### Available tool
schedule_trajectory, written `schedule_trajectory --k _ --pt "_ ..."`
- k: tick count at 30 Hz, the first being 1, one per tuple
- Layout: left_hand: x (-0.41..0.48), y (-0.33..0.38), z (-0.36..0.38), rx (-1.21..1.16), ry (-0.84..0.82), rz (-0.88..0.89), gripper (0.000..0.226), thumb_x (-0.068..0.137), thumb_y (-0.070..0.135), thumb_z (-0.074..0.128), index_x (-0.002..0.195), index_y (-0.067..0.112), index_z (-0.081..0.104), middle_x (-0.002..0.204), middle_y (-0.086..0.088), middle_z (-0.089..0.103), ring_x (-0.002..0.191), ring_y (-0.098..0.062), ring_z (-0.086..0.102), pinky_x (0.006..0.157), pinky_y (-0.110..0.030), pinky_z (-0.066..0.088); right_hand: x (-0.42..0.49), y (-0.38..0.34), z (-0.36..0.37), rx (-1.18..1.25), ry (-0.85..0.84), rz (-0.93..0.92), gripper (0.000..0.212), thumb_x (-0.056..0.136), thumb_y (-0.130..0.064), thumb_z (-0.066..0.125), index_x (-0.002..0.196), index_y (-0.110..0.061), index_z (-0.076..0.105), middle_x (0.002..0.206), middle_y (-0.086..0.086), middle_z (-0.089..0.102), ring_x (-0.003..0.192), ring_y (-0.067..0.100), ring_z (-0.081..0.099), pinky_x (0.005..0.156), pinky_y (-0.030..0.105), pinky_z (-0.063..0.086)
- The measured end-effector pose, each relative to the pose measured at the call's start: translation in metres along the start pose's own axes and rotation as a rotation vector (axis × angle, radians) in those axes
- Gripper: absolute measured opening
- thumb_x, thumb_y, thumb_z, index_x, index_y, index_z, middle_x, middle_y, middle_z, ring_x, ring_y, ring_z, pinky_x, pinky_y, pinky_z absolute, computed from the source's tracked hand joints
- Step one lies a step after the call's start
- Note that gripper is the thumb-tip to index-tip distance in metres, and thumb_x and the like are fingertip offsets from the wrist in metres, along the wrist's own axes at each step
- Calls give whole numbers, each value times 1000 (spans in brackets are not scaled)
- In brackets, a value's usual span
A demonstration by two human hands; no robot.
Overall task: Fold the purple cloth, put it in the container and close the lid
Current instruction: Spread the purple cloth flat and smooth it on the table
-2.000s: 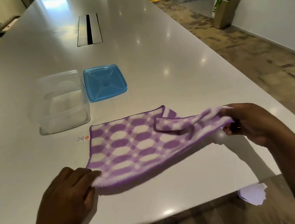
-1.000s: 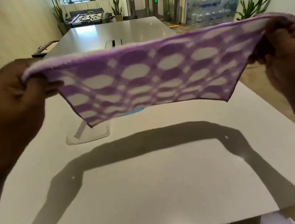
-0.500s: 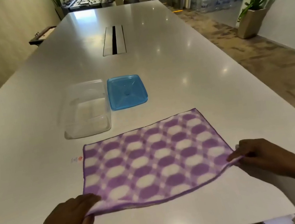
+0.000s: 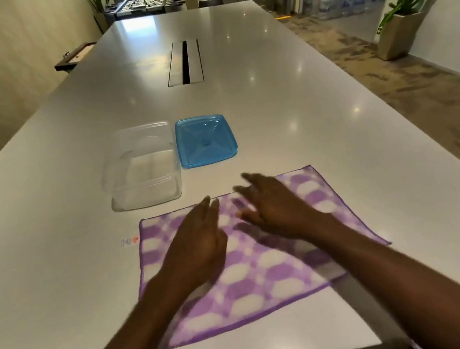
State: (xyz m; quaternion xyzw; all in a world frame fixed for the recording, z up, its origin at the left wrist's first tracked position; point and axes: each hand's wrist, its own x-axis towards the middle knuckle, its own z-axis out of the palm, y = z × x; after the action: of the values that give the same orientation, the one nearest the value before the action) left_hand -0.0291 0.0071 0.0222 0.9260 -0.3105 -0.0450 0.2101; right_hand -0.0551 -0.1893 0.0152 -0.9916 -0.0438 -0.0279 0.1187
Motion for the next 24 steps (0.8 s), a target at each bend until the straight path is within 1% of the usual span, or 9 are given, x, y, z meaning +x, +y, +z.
schedule_trajectory --k 3,5,7,13,16,18,20,22,24 --pt "17 -19 34 178 -70 -73 72 95 57 22 151 14 10 161 -9 7 148 -22 5 121 -39 8 12 5 41 -59 -105 44 71 94 -62 23 151 -22 17 162 9 7 149 26 6 119 51 6" --pt "18 -35 42 216 -65 -73 88 84 74 6 151 17 8 161 -8 2 148 -22 0 121 -41 4 13 22 47 -40 -101 105 78 88 -70 11 152 -27 12 163 5 4 149 23 1 118 52 0" --pt "14 -49 40 251 -69 -60 95 76 81 -4 151 23 6 161 -5 0 148 -21 -2 120 -42 1 10 46 44 -43 -89 161 81 84 -74 6 152 -30 8 163 2 1 149 21 -1 118 51 -2" --pt "-9 -83 21 264 -47 -119 91 73 84 -1 150 35 9 161 -4 3 148 -23 3 120 -44 5 -20 119 25 -87 -54 371 93 76 -83 0 152 -29 8 163 0 1 149 19 0 117 50 1" --pt "-24 -96 10 286 -50 -150 90 76 81 4 150 32 13 161 -8 9 148 -27 8 119 -46 10 -37 136 15 -80 -43 469 95 77 -81 3 153 -24 10 163 4 4 149 22 3 117 53 4" --pt "-33 -98 2 269 -42 -197 88 80 75 11 150 23 19 159 -13 13 147 -28 9 118 -49 11 -49 135 8 -100 6 506 92 82 -76 9 152 -17 14 162 10 8 149 25 6 117 56 7" --pt "-42 -90 -3 316 26 -207 79 88 64 20 147 12 29 156 -20 21 145 -34 16 117 -52 16 -60 122 1 -138 72 473 94 83 -77 7 151 -12 16 161 13 10 148 28 8 115 57 9" --pt "-51 -70 -1 312 93 -152 70 92 54 27 143 7 34 154 -22 25 144 -35 21 116 -50 20 -69 95 -2 -146 110 366 95 83 -77 6 151 -12 19 161 14 13 148 29 12 114 56 13" --pt "-62 -46 9 219 84 -104 75 89 60 27 147 11 28 157 -14 18 146 -28 16 117 -43 16 -79 60 4 -95 59 235 93 84 -77 7 151 -15 21 161 11 13 148 27 12 115 54 12"
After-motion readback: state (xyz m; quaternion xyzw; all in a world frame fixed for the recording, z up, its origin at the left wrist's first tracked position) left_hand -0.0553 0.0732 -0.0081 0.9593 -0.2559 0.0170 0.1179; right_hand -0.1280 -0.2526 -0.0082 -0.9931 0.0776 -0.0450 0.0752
